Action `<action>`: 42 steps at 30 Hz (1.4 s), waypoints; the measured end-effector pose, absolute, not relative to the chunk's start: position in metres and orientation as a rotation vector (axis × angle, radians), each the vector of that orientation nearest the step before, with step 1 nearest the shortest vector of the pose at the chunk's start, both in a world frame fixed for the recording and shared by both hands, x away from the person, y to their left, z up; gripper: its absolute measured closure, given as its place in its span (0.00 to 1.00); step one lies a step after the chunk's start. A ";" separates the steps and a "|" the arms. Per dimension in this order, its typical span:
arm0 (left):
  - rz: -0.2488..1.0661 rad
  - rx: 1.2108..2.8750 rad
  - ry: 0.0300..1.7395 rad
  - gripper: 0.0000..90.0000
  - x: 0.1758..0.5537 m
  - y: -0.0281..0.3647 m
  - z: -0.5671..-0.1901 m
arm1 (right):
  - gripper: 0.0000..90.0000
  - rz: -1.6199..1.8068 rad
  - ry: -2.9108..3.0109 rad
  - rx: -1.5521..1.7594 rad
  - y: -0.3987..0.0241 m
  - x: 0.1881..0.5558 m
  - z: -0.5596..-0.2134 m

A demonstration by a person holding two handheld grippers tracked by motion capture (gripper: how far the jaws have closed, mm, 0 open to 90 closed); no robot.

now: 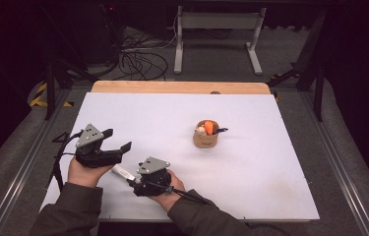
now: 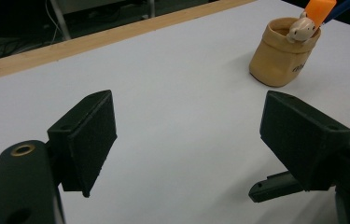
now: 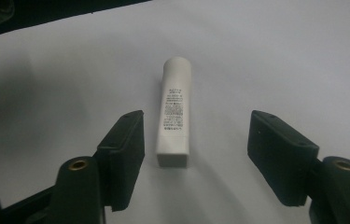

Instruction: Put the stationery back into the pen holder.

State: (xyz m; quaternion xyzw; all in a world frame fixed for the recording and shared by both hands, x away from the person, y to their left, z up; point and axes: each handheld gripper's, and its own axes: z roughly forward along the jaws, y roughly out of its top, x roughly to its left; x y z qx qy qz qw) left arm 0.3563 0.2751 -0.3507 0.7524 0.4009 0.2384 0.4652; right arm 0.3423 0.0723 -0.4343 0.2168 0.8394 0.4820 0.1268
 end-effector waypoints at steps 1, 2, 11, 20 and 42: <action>0.586 1.848 0.984 0.21 0.356 0.275 -0.351 | 0.43 1.400 2.447 0.638 0.073 0.342 -0.435; 0.585 1.848 0.984 0.21 0.356 0.275 -0.351 | 0.44 1.393 2.454 0.646 0.074 0.342 -0.435; 0.589 1.842 0.984 0.21 0.356 0.276 -0.350 | 0.49 1.336 2.502 0.650 0.081 0.339 -0.438; 0.586 1.844 0.987 0.21 0.355 0.275 -0.350 | 0.55 1.237 2.522 0.634 0.090 0.336 -0.441; 0.584 1.842 0.999 0.22 0.356 0.276 -0.350 | 0.64 1.184 2.562 0.649 0.098 0.340 -0.442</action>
